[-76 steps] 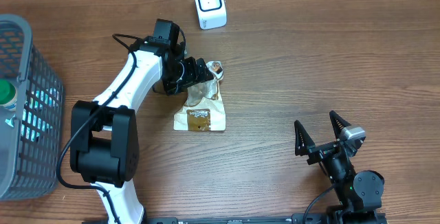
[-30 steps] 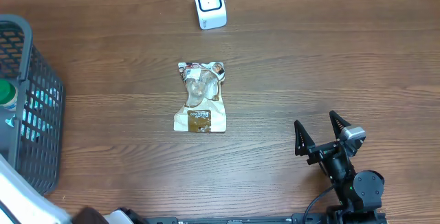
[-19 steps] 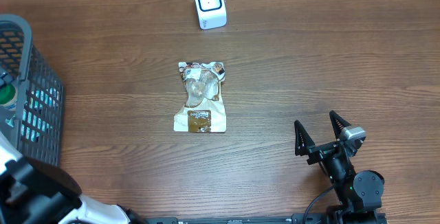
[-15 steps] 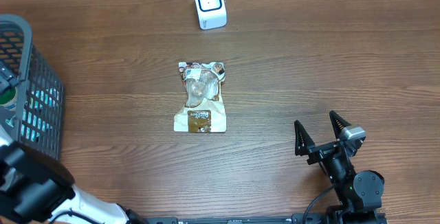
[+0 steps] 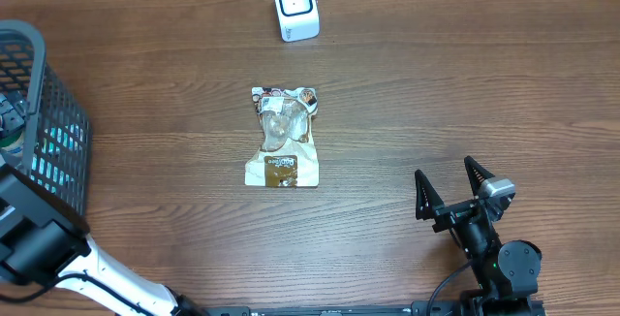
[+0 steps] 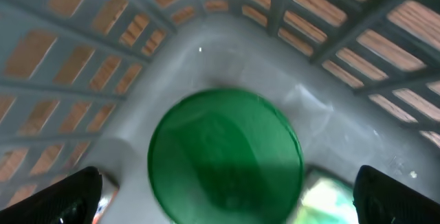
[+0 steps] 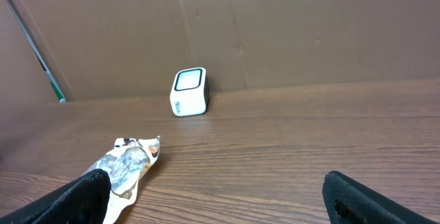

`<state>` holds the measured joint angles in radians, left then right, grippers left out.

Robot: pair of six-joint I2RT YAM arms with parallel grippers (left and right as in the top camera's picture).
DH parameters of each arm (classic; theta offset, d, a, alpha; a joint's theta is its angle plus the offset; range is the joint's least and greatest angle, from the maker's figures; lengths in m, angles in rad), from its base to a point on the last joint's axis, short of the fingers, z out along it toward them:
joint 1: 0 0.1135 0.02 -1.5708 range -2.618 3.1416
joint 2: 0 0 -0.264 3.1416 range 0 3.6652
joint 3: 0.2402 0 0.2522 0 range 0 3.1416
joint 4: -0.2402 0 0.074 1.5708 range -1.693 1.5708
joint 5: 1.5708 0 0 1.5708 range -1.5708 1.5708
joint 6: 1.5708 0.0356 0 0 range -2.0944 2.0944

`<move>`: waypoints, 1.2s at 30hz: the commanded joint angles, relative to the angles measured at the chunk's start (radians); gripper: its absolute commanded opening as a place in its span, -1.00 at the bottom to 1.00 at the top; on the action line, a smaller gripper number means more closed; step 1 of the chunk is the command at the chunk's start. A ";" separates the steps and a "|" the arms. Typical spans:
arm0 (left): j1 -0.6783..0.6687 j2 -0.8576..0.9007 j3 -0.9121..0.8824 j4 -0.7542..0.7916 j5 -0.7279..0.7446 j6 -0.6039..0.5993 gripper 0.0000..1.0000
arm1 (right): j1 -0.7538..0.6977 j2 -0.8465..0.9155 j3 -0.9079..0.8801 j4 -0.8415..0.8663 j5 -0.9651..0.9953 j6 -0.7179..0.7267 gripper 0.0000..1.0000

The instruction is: Scan the item barcode

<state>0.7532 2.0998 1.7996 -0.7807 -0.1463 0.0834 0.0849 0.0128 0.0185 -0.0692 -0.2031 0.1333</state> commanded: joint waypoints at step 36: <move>0.006 -0.034 0.010 0.021 -0.021 -0.179 -0.17 | -0.006 -0.010 -0.011 0.005 0.000 -0.004 1.00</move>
<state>0.7547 2.1521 1.8053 -0.7494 -0.1547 -0.0189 0.0849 0.0128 0.0185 -0.0685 -0.2028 0.1329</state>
